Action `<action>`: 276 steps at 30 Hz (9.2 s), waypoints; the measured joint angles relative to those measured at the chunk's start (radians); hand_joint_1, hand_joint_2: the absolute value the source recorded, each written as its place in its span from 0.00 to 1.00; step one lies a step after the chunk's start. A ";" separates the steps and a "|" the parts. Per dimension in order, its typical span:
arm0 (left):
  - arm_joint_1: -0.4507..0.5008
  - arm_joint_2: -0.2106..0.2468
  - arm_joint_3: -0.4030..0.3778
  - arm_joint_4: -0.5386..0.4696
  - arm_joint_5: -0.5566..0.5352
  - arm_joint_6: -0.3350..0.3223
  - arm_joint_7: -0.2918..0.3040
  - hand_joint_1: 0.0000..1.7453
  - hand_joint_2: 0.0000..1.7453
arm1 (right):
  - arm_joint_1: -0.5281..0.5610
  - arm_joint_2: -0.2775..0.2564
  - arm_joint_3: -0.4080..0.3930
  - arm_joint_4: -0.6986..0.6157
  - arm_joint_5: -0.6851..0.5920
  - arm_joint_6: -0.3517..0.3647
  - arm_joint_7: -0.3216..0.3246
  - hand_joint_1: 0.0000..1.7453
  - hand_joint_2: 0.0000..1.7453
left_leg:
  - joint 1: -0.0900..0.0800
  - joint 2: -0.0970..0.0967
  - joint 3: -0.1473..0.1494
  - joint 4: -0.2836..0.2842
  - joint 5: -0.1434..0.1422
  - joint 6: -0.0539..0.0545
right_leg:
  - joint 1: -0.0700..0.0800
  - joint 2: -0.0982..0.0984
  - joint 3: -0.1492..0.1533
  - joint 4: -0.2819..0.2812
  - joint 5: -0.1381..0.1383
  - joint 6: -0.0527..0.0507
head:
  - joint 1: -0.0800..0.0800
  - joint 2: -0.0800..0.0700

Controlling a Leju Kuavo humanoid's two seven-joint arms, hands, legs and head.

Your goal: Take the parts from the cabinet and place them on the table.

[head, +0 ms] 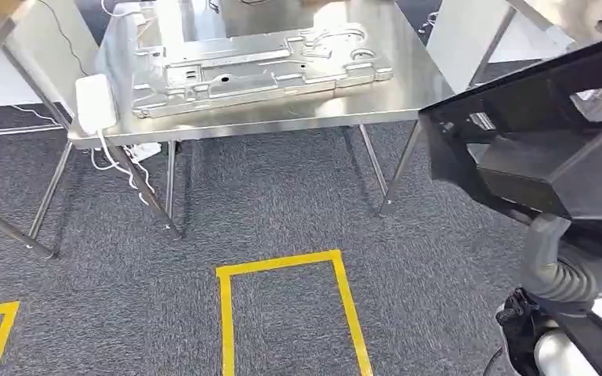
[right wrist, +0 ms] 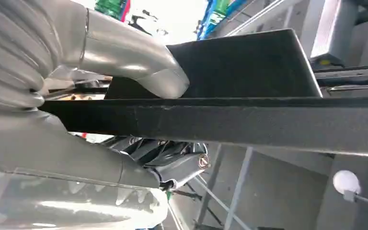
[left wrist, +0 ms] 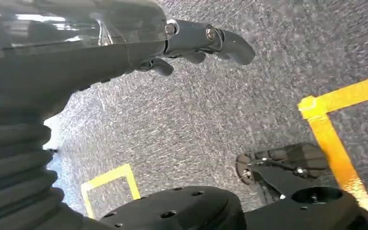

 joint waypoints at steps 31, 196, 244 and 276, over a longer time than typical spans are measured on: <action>0.000 0.000 -0.002 0.001 -0.006 -0.001 0.004 0.00 1.00 | 0.010 0.003 -0.023 -0.003 0.005 -0.008 0.000 1.00 1.00 | -0.006 -0.001 -0.016 0.005 0.009 0.001 | 0.003 -0.001 0.009 -0.017 -0.006 0.001 | -0.004 0.000; -0.002 0.006 -0.001 0.000 -0.017 -0.001 -0.007 0.00 1.00 | 0.056 0.015 -0.068 -0.019 0.010 0.003 0.001 1.00 1.00 | -0.001 0.007 -0.133 0.232 -0.033 -0.019 | 0.000 0.000 0.068 -0.028 -0.045 -0.037 | -0.049 0.000; 0.005 0.012 0.000 0.003 -0.012 0.001 -0.008 0.00 1.00 | 0.080 0.024 -0.080 -0.024 0.015 -0.008 -0.002 1.00 1.00 | 0.000 0.001 0.005 0.010 -0.004 0.017 | 0.005 0.000 -0.002 0.001 0.017 -0.005 | 0.008 0.000; 0.004 0.015 0.000 0.004 -0.018 0.001 -0.011 0.00 1.00 | 0.091 0.031 -0.080 -0.031 0.013 -0.013 -0.011 1.00 1.00 | -0.002 -0.002 0.005 0.017 -0.018 0.004 | 0.012 0.001 0.010 -0.019 -0.005 -0.006 | 0.009 0.000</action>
